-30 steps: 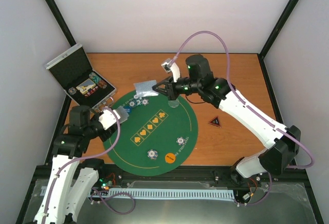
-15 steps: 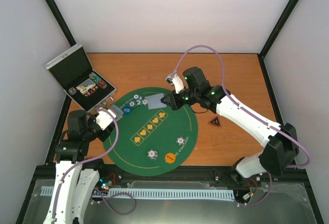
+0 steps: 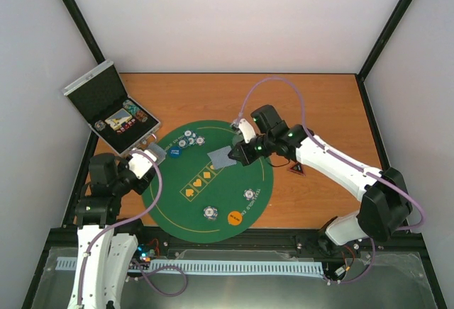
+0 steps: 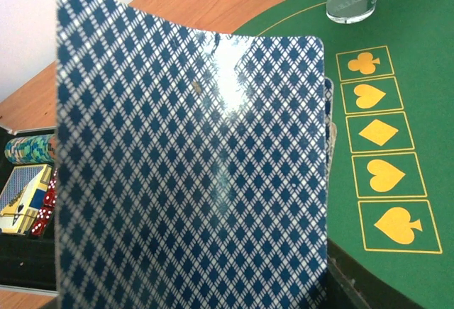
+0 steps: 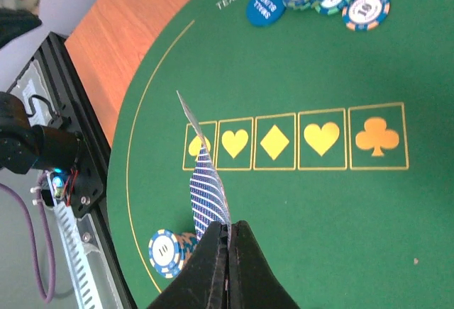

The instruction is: Distribute texas hold em gaming equipment

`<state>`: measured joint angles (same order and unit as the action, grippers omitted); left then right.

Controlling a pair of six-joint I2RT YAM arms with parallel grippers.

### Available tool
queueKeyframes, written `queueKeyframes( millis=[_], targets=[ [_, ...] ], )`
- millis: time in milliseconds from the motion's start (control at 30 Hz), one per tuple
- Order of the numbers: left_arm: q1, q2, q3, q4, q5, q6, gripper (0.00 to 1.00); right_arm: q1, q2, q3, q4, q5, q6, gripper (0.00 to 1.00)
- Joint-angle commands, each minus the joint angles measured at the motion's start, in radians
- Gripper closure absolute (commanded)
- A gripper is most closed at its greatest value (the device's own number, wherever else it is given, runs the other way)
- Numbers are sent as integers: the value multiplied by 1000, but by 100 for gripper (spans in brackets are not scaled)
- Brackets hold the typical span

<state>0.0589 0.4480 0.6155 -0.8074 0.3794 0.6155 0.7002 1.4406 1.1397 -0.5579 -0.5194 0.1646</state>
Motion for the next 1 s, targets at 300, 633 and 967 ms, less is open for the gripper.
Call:
queueKeyframes(
  millis=[300, 633, 967],
  targets=[
    [12, -13, 7, 27, 24, 1, 52, 1, 4, -55, -47, -34, 12, 97],
    [12, -12, 6, 26, 23, 0, 52, 20, 34, -45, -30, -39, 19, 97],
    [13, -8, 7, 25, 23, 0, 52, 44, 85, -13, -24, -58, 21, 97]
  ],
)
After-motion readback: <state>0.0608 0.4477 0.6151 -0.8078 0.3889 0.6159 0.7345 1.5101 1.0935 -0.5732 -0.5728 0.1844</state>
